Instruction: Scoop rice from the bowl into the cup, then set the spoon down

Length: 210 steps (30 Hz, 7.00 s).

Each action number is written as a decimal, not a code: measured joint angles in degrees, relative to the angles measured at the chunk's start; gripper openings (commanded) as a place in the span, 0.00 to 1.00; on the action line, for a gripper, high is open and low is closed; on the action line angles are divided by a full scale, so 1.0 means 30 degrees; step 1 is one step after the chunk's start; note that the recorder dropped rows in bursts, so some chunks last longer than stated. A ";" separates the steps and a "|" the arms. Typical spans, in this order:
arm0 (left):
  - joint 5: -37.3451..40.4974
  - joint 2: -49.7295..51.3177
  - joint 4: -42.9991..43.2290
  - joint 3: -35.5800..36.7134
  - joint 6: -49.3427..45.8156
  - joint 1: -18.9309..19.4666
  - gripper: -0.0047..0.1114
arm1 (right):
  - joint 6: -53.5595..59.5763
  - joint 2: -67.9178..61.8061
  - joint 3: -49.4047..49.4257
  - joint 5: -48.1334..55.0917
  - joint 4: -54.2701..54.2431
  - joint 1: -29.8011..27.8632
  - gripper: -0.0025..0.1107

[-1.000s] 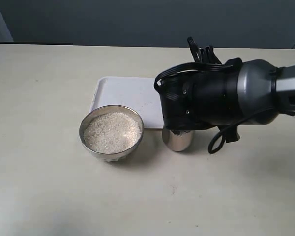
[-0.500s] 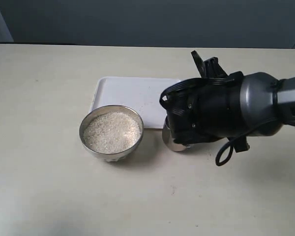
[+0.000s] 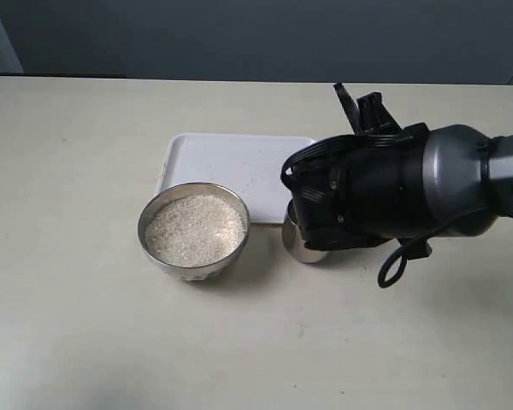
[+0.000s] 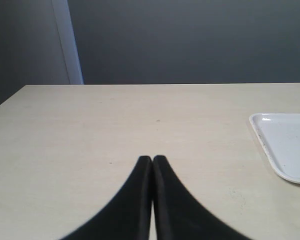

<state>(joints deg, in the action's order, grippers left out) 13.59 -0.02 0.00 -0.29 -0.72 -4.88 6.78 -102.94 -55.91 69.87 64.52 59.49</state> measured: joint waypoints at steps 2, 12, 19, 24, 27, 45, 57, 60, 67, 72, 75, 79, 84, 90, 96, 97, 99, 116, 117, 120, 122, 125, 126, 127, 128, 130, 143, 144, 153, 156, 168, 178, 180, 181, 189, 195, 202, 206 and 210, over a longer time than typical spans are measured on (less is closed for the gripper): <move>0.0000 0.0000 0.0000 0.0000 0.0000 0.0000 0.04 | -0.0698 0.0089 0.0000 0.0000 -0.0418 0.0000 0.01; 0.0000 0.0000 0.0000 0.0000 0.0000 0.0000 0.04 | -0.4835 0.2575 0.0000 -0.0077 -0.4415 0.0000 0.01; 0.0000 0.0000 0.0000 0.0000 0.0000 0.0000 0.04 | -0.6994 0.4763 0.0000 -0.2217 -0.6464 -0.2949 0.01; 0.0000 0.0000 0.0000 0.0000 0.0000 0.0000 0.04 | -0.3334 0.4250 -0.1104 -0.9509 -0.9982 -0.8284 0.01; 0.0000 0.0000 0.0000 0.0000 0.0000 0.0000 0.04 | 0.1264 0.2362 -0.4215 -1.1439 -1.2762 -1.0396 0.01; 0.0000 0.0000 0.0000 0.0000 0.0000 0.0000 0.04 | 1.5190 -1.1540 -2.1946 -0.0094 -2.8169 -1.0620 0.02; 0.0000 0.0000 0.0000 0.0000 0.0000 0.0000 0.04 | 1.5225 -1.2753 -2.1946 -0.0051 -2.6785 -0.9316 0.12; 0.0000 0.0000 0.0000 0.0000 0.0000 0.0000 0.04 | 1.5225 -1.2923 -2.1946 -0.0014 -2.5968 -0.9092 0.26; 0.0000 0.0000 0.0000 0.0000 0.0000 0.0000 0.04 | 1.5160 -1.3235 -2.1946 -0.0014 -2.5494 -0.8987 0.26; 0.0000 0.0000 0.0000 0.0000 0.0000 0.0000 0.04 | 1.4771 -1.3235 -2.1946 -0.0014 -2.5309 -0.8928 0.26; 0.0000 0.0000 0.0000 0.0000 0.0000 0.0000 0.04 | 1.3974 -1.3155 -2.1946 -0.0014 -2.4807 -0.8928 0.18; 0.0000 0.0000 0.0000 0.0000 0.0000 0.0000 0.04 | 1.1286 -1.1898 -2.1946 -0.0014 -2.3186 -0.8970 0.02; 0.0000 0.0000 0.0000 0.0000 0.0000 0.0000 0.04 | 0.7201 -0.8899 -2.1719 -0.0113 -2.5251 -1.0088 0.01; 0.0000 0.0000 0.0000 0.0000 0.0000 0.0000 0.04 | 0.7421 -0.4277 -1.6623 -0.0408 -2.8160 -1.1429 0.01; 0.0000 0.0000 0.0000 0.0000 0.0000 0.0000 0.04 | 0.6507 0.2805 -0.6951 -0.7658 -2.9604 -1.1679 0.01; 0.0000 0.0000 0.0000 0.0000 0.0000 0.0000 0.04 | 0.6293 0.4213 -0.5580 -0.9362 -2.9998 -1.1710 0.01; 0.0000 0.0000 0.0000 0.0000 0.0000 0.0000 0.04 | 0.5937 0.6931 -0.2295 -1.2552 -3.0949 -1.1710 0.01; 0.0000 0.0000 0.0000 0.0000 0.0000 0.0000 0.04 | 0.5848 1.5068 0.7576 -1.5674 -3.0808 -1.1719 0.01; 0.0000 0.0000 0.0000 0.0000 0.0000 0.0000 0.04 | 0.5887 1.5109 0.7615 -1.5869 -3.0420 -1.1719 0.01; 0.0000 0.0000 0.0000 0.0000 0.0000 0.0000 0.04 | 0.5928 1.5760 0.8248 -1.7328 -2.9673 -1.2004 0.01; 0.0000 0.0000 0.0000 0.0000 0.0000 0.0000 0.04 | 0.5962 1.6871 0.9113 -1.8611 -2.9628 -1.2764 0.01; 0.0000 0.0000 0.0000 0.0000 0.0000 0.0000 0.04 | 0.5962 1.9251 1.0636 -1.9536 -2.9909 -1.4700 0.01; 0.0000 0.0000 0.0000 0.0000 0.0000 0.0000 0.04 | 0.5962 2.0050 1.1063 -1.9627 -3.0053 -1.5267 0.01; 0.0000 0.0000 0.0000 0.0000 0.0000 0.0000 0.04 | 0.5962 2.1097 1.1604 -1.9677 -3.0236 -1.5957 0.01; 0.0000 0.0000 0.0000 0.0000 0.0000 0.0000 0.04 | 0.5999 2.2181 1.2142 -1.9677 -3.0373 -1.6598 0.01; 0.0000 0.0000 0.0000 0.0000 0.0000 0.0000 0.04 | 0.5999 2.4400 1.3051 -1.9715 -3.0514 -1.7525 0.01; 0.0000 0.0000 0.0000 0.0000 0.0000 0.0000 0.04 | 0.5865 3.2414 1.7362 -1.9715 -3.0900 -1.8399 0.01; 0.0000 0.0000 0.0000 0.0000 0.0000 0.0000 0.04 | 0.5693 3.2817 1.7691 -1.9674 -3.0900 -1.8399 0.01; 0.0000 0.0000 0.0000 0.0000 0.0000 0.0000 0.04 | -0.0603 3.3643 1.8546 -1.9648 -2.5512 -1.8399 0.01; 0.0000 0.0000 0.0000 0.0000 0.0000 0.0000 0.04 | -0.1488 3.3643 1.8546 -1.9404 -2.4799 -1.8399 0.01; 0.0000 0.0000 0.0000 0.0000 0.0000 0.0000 0.04 | -0.1827 3.3686 1.8587 -1.7845 -2.3919 -1.8399 0.01; 0.0000 0.0000 0.0000 0.0000 0.0000 0.0000 0.04 | -0.1827 3.3686 1.8587 -1.7520 -2.3845 -1.8399 0.01; 0.0000 0.0000 0.0000 0.0000 0.0000 0.0000 0.04 | -0.1827 3.3686 1.8587 -1.7489 -2.3845 -1.8399 0.01; 0.0000 0.0000 0.0000 0.0000 0.0000 0.0000 0.04 | -0.1827 3.3686 1.8587 -1.7489 -2.3845 -1.8399 0.01; 0.0000 0.0000 0.0000 0.0000 0.0000 0.0000 0.04 | -0.1827 3.3686 1.8587 -1.7489 -2.3887 -1.8399 0.01; 0.0000 0.0000 0.0000 0.0000 0.0000 0.0000 0.04 | -0.1827 3.3686 1.8587 -1.7489 -2.4209 -1.8399 0.01; 0.0000 0.0000 0.0000 0.0000 0.0000 0.0000 0.04 | -0.1827 3.3686 1.8587 -1.7489 -2.4246 -1.8399 0.01; 0.0000 0.0000 0.0000 0.0000 0.0000 0.0000 0.04 | -0.1827 3.3686 1.8587 -1.7489 -2.4246 -1.8399 0.01; 0.0000 0.0000 0.0000 0.0000 0.0000 0.0000 0.04 | -0.1827 3.3686 1.8587 -1.7489 -2.4246 -1.8399 0.01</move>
<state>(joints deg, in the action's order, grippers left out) 13.59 -0.02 0.00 -0.29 -0.72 -4.88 1.30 -1.88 -0.15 17.41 -8.21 4.29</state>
